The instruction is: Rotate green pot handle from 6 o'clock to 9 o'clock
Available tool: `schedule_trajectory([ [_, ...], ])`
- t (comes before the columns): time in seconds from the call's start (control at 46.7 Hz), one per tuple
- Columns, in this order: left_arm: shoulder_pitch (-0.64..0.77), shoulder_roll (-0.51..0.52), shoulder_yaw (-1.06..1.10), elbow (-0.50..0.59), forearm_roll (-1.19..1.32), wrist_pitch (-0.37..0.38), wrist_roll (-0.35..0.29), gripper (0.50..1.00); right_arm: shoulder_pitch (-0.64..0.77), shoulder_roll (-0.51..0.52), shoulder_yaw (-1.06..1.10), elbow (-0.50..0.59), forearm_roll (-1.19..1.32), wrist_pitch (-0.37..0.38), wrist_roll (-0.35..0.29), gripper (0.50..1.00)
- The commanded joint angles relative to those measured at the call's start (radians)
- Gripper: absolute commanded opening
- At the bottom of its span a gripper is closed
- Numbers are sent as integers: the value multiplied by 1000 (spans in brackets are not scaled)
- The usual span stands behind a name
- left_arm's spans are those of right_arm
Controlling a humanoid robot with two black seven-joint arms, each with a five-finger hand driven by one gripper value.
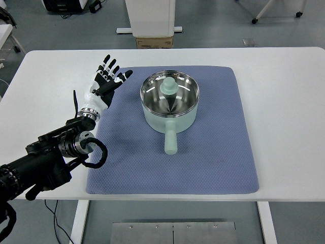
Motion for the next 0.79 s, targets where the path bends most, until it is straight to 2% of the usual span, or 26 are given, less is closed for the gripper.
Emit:
schedule_trajectory([
  [0.0, 1, 0, 0, 0, 0, -1, 0, 1000, 0, 0, 0, 0, 0, 0, 1, 1000],
  [0.771, 0, 12, -5, 3, 5, -24, 0, 1000, 0, 0, 0, 1, 0, 0, 1, 1000],
])
